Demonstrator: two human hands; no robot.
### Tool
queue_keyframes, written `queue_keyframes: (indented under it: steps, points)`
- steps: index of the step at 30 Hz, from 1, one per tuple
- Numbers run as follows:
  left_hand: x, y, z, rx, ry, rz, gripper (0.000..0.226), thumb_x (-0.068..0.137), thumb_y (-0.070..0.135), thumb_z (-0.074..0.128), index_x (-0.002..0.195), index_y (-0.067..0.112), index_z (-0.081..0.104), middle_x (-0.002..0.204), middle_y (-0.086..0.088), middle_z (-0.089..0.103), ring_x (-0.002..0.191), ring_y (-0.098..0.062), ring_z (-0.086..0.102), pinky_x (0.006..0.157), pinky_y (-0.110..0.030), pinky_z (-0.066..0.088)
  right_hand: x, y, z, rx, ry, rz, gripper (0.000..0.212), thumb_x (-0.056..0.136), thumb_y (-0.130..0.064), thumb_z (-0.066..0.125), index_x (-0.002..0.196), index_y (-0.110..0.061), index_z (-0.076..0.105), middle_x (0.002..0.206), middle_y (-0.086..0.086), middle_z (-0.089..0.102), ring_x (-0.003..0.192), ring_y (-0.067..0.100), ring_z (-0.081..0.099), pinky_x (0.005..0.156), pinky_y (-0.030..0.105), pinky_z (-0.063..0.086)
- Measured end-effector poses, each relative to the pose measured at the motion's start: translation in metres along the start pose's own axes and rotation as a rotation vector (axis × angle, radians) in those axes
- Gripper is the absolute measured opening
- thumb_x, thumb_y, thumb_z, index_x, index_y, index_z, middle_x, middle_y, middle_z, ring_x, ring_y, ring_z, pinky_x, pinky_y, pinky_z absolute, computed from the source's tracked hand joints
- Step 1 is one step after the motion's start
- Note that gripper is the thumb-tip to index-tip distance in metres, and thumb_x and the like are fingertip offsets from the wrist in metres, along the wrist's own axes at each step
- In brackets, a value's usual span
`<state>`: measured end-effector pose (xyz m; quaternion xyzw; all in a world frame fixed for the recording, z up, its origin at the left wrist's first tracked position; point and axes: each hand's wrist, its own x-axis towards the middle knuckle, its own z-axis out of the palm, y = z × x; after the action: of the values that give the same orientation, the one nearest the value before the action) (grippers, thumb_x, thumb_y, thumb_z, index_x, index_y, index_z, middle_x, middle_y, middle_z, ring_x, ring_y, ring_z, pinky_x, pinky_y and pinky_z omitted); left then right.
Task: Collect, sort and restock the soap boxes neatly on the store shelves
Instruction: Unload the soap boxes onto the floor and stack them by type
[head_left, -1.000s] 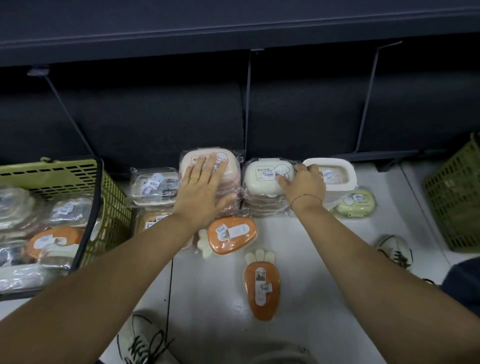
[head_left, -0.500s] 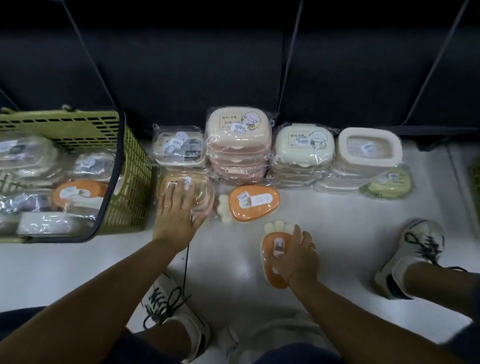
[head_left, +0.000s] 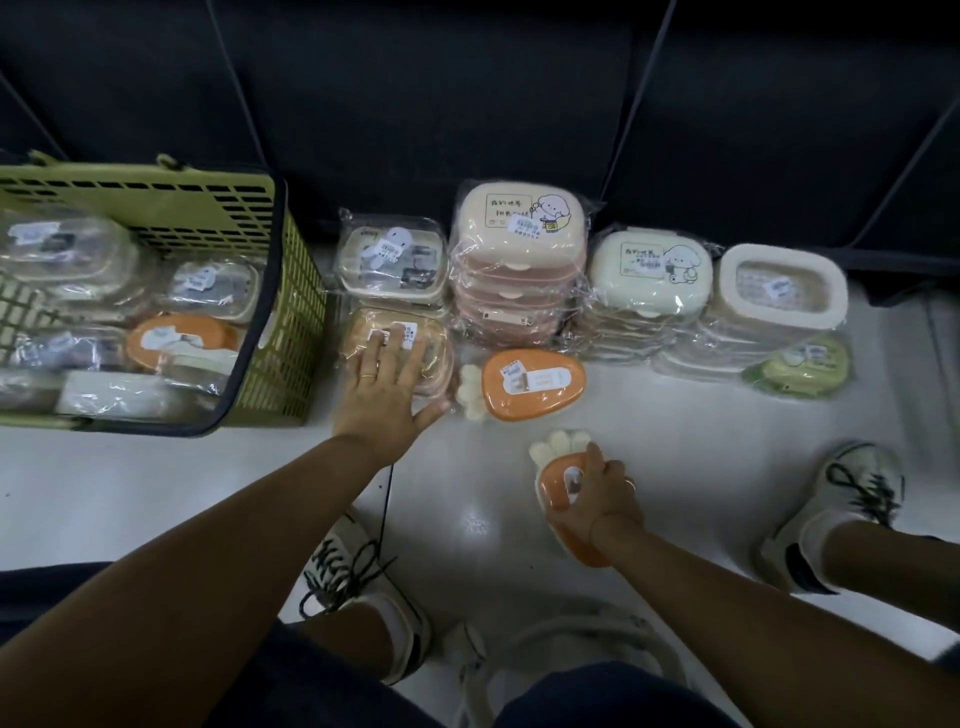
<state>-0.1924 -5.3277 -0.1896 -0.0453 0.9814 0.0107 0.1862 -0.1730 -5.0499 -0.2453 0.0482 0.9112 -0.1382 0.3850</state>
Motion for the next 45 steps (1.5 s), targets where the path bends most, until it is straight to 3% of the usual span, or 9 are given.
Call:
queue_keyframes:
  steps: [5, 11, 18, 22, 24, 29, 33, 38, 45]
  points:
    - [-0.001, 0.000, -0.009, 0.018, -0.021, 0.010, 0.086, 0.093, 0.067, 0.027, 0.150, 0.023, -0.021, 0.162, -0.011, -0.016, 0.149, -0.033, -0.012, 0.120, -0.045, -0.001, -0.038, -0.005, -0.046, -0.267, -0.194, -0.407, 0.114, 0.070, -0.052, 0.076, 0.152, -0.026, 0.001, 0.148, 0.006, 0.021, 0.133, 0.029, 0.032, 0.105, 0.039, 0.040]
    - [0.001, -0.002, -0.014, -0.006, -0.059, 0.018, 0.085, 0.094, 0.068, 0.026, 0.153, 0.024, -0.016, 0.163, -0.010, -0.014, 0.149, -0.032, -0.012, 0.120, -0.046, -0.001, -0.026, -0.050, -0.106, -0.269, 0.038, -0.676, 0.119, 0.065, -0.035, 0.080, 0.153, -0.019, 0.002, 0.156, 0.002, 0.014, 0.139, 0.030, 0.026, 0.112, 0.036, 0.029]
    - [0.002, -0.009, -0.011, 0.000, -0.052, 0.033, 0.083, 0.094, 0.068, 0.023, 0.155, 0.025, -0.012, 0.163, -0.009, -0.013, 0.150, -0.031, -0.010, 0.120, -0.045, -0.001, 0.019, -0.076, -0.104, -0.502, 0.221, -0.715, 0.096, 0.082, -0.035, 0.070, 0.154, -0.016, 0.010, 0.162, 0.001, 0.003, 0.148, 0.023, 0.008, 0.118, 0.035, 0.011]
    - [0.004, -0.008, -0.009, -0.004, -0.050, 0.032, 0.083, 0.093, 0.069, 0.022, 0.155, 0.026, -0.012, 0.163, -0.009, -0.014, 0.150, -0.031, -0.012, 0.119, -0.045, -0.004, 0.017, -0.065, -0.088, -0.385, 0.440, -0.677, 0.068, 0.082, -0.041, 0.071, 0.142, -0.026, 0.042, 0.157, 0.001, 0.023, 0.142, 0.026, 0.026, 0.116, 0.039, 0.012]
    - [0.004, -0.007, -0.009, -0.004, -0.052, 0.032, 0.083, 0.093, 0.069, 0.022, 0.155, 0.026, -0.013, 0.163, -0.009, -0.015, 0.149, -0.030, -0.014, 0.119, -0.045, -0.006, 0.018, -0.062, -0.083, -0.275, 0.516, -0.532, 0.077, 0.076, -0.048, 0.074, 0.142, -0.027, 0.041, 0.152, -0.001, 0.031, 0.136, 0.026, 0.033, 0.113, 0.043, 0.017]
    - [0.001, -0.008, -0.010, -0.020, -0.036, 0.036, 0.083, 0.094, 0.068, 0.024, 0.154, 0.025, -0.013, 0.163, -0.009, -0.014, 0.149, -0.030, -0.013, 0.119, -0.044, -0.006, 0.022, -0.062, -0.074, 0.124, 0.418, -0.334, 0.099, 0.065, -0.045, 0.085, 0.145, -0.019, 0.033, 0.145, 0.004, 0.041, 0.132, 0.029, 0.036, 0.105, 0.041, 0.034]
    - [-0.001, -0.007, -0.011, -0.023, -0.047, 0.036, 0.084, 0.094, 0.068, 0.025, 0.154, 0.025, -0.014, 0.163, -0.010, -0.016, 0.149, -0.030, -0.014, 0.119, -0.044, -0.006, 0.026, -0.061, -0.080, 0.032, 0.344, -0.505, 0.097, 0.069, -0.040, 0.084, 0.148, -0.019, 0.032, 0.148, 0.003, 0.039, 0.134, 0.024, 0.036, 0.108, 0.037, 0.033]
    - [-0.003, -0.006, -0.013, -0.023, -0.054, 0.034, 0.084, 0.094, 0.068, 0.025, 0.154, 0.024, -0.015, 0.163, -0.010, -0.016, 0.149, -0.031, -0.015, 0.119, -0.044, -0.006, 0.027, -0.059, -0.085, -0.079, 0.338, -0.495, 0.091, 0.076, -0.047, 0.076, 0.151, -0.028, 0.027, 0.154, -0.002, 0.028, 0.141, 0.021, 0.026, 0.114, 0.038, 0.017]
    - [-0.004, -0.013, -0.046, -0.068, -0.118, 0.091, 0.082, 0.095, 0.067, 0.028, 0.156, 0.024, -0.003, 0.164, -0.011, -0.005, 0.150, -0.029, -0.009, 0.121, -0.046, -0.005, 0.002, -0.076, -0.084, -0.045, 0.380, -0.535, 0.085, 0.077, -0.046, 0.076, 0.147, -0.022, 0.034, 0.152, 0.002, 0.027, 0.139, 0.024, 0.025, 0.113, 0.036, 0.017]
